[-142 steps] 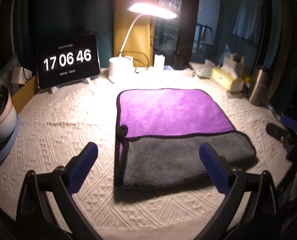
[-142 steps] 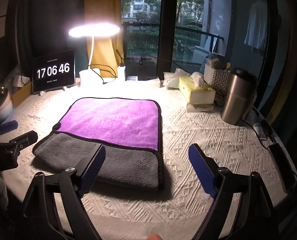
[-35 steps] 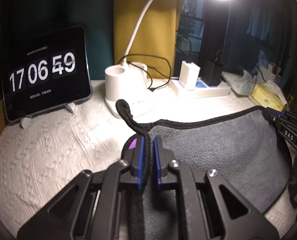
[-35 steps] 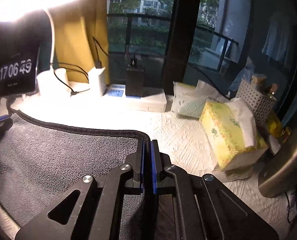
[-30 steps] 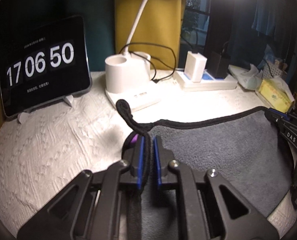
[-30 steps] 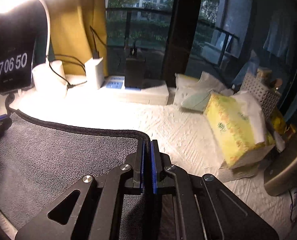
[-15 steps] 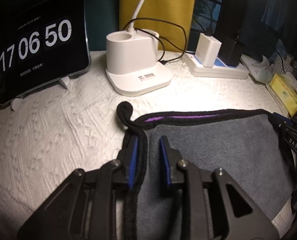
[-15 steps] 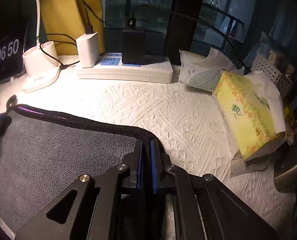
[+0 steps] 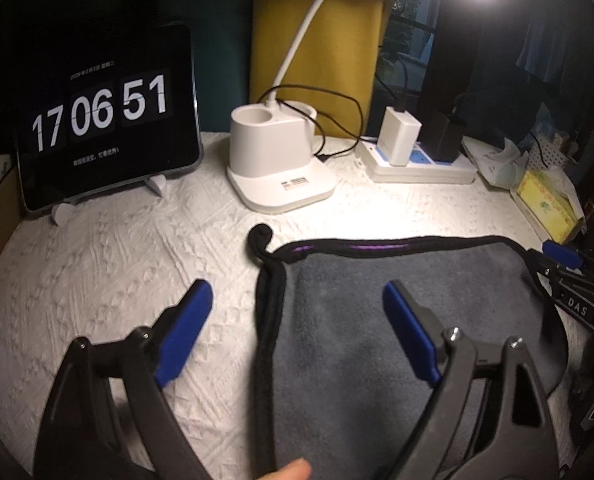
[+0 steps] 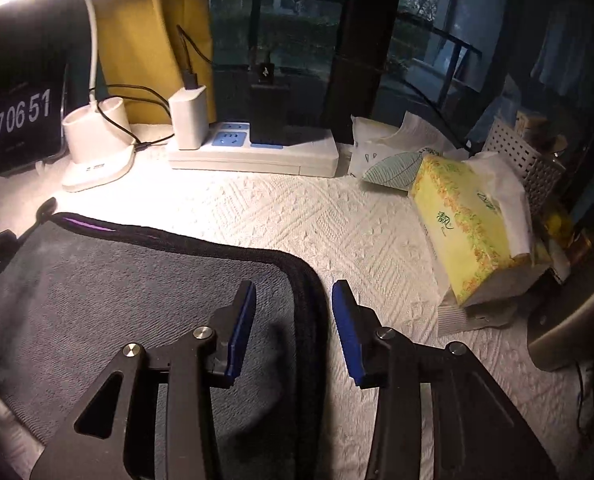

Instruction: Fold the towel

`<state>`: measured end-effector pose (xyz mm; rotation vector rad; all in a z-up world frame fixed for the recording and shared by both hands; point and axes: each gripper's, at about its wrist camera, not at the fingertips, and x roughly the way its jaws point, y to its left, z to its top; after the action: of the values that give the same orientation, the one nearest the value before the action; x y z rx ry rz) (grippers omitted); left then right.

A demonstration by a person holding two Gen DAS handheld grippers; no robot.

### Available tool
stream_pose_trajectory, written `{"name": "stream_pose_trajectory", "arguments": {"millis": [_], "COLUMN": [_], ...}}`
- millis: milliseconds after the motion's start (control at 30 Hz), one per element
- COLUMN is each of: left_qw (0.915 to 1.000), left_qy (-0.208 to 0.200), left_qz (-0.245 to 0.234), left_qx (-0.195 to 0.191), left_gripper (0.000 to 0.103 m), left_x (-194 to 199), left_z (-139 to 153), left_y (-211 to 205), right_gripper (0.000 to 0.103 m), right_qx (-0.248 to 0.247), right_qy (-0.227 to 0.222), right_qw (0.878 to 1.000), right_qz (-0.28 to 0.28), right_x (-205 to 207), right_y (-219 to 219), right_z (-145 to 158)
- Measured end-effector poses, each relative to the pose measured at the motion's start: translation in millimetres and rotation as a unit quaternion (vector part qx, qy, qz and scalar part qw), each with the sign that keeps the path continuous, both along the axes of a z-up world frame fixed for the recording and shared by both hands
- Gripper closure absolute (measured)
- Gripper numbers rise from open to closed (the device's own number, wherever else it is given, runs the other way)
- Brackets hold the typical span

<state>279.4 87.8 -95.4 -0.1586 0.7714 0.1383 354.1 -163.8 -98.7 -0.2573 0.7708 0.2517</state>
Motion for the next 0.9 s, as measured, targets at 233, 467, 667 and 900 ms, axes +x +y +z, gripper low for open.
{"name": "stream_pose_trajectory", "arguments": {"millis": [233, 467, 667, 900], "left_qw": [0.9998, 0.999, 0.9986, 0.9977], "left_qy": [-0.015, -0.039, -0.046, -0.06], "left_qz": [-0.004, -0.021, -0.025, -0.03], "left_qx": [-0.013, 0.003, -0.009, -0.003], "left_gripper": [0.015, 0.015, 0.015, 0.015], "left_x": [-26, -57, -76, -103], "left_z": [16, 33, 39, 50], "left_y": [-15, -31, -38, -53], "right_gripper": [0.061, 0.061, 0.061, 0.061], "right_qx": [0.011, 0.021, 0.031, 0.044], "right_qy": [-0.019, -0.036, -0.043, -0.053], "right_qw": [1.0, 0.999, 0.998, 0.997], "right_qz": [0.006, 0.014, 0.022, 0.028], "right_x": [-32, -65, -88, -114], "right_y": [-2, -2, 1, -3], "right_z": [19, 38, 51, 62]}}
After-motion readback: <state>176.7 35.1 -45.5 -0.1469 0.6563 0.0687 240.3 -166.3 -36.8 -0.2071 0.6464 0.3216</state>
